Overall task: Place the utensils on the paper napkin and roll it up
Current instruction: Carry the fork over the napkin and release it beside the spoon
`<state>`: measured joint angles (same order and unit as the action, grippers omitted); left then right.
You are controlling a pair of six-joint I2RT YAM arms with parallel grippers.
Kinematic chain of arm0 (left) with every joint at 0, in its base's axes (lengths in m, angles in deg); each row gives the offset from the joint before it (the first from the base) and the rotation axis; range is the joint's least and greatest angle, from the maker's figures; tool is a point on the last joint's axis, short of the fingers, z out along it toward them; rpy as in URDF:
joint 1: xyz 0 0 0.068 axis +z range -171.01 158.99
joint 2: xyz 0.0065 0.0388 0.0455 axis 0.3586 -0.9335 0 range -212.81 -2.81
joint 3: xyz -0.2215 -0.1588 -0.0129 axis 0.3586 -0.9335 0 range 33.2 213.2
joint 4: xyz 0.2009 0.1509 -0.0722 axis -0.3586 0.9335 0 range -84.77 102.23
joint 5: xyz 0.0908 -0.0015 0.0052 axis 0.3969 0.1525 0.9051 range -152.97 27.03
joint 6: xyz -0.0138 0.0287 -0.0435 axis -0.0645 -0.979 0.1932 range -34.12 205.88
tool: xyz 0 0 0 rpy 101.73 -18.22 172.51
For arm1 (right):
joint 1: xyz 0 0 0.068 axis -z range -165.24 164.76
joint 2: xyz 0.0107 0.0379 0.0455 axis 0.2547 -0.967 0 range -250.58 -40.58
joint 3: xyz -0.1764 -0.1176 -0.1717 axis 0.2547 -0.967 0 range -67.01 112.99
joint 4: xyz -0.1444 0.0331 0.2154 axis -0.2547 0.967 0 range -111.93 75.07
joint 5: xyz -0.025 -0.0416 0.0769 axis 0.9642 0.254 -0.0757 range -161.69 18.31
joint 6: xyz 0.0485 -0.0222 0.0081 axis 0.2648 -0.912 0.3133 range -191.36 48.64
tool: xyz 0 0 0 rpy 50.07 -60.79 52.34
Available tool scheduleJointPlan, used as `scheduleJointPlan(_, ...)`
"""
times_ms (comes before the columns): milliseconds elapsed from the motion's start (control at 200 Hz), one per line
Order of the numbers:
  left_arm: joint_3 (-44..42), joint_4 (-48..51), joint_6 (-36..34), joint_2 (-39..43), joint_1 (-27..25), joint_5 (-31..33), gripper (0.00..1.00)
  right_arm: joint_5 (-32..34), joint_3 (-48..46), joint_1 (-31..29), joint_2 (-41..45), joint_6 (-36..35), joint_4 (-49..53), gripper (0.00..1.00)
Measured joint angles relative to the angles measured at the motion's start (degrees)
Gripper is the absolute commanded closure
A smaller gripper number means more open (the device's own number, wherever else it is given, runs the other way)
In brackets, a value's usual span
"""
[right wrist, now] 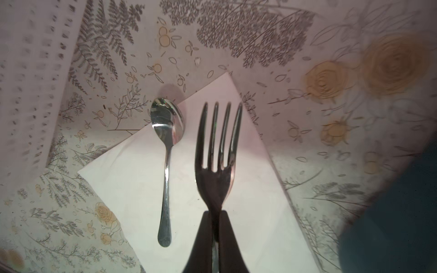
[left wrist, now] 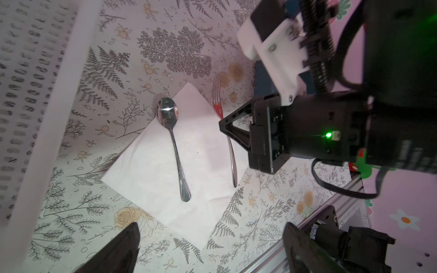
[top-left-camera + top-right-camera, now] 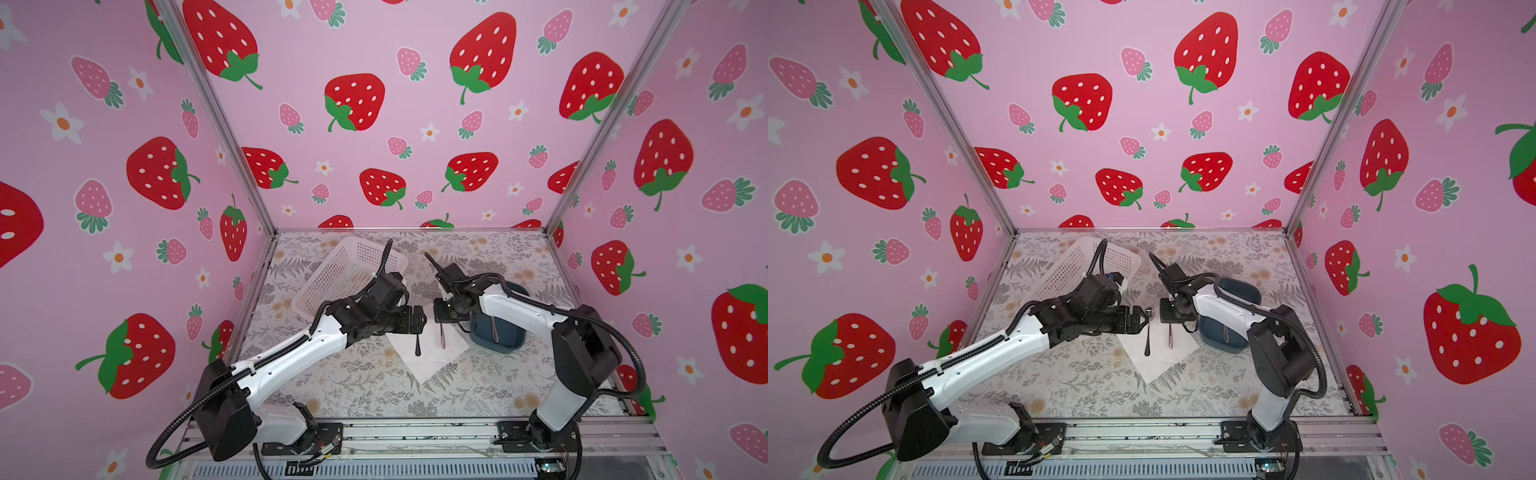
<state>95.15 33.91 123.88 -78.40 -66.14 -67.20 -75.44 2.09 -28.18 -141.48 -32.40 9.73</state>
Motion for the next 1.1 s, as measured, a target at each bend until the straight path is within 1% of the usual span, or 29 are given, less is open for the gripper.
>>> scheduleJointPlan(115,-1.64,-0.22,0.42,1.64,0.92,0.83,0.04,-0.44,0.02,-1.49,-3.74,2.29,-1.42,0.98)
scheduleJointPlan(215,-2.38,-0.39,0.76,2.29,1.73,0.81,0.04,-0.87,0.02,-1.99,-5.38,3.87,-2.36,0.97)
scheduleJointPlan(490,-3.37,-0.83,0.92,2.47,3.06,0.5,0.04,-2.23,0.2,-2.43,-6.84,5.55,-3.65,0.95)
scheduleJointPlan(810,-3.37,-1.64,0.94,1.9,3.37,-0.83,0.04,-3.39,1.36,-2.43,-8.24,6.78,-5.14,0.93)
scheduleJointPlan(1101,-3.37,-1.77,0.98,1.27,3.52,-1.6,0.04,-3.96,1.7,-2.43,-8.26,7.45,-5.4,0.84)
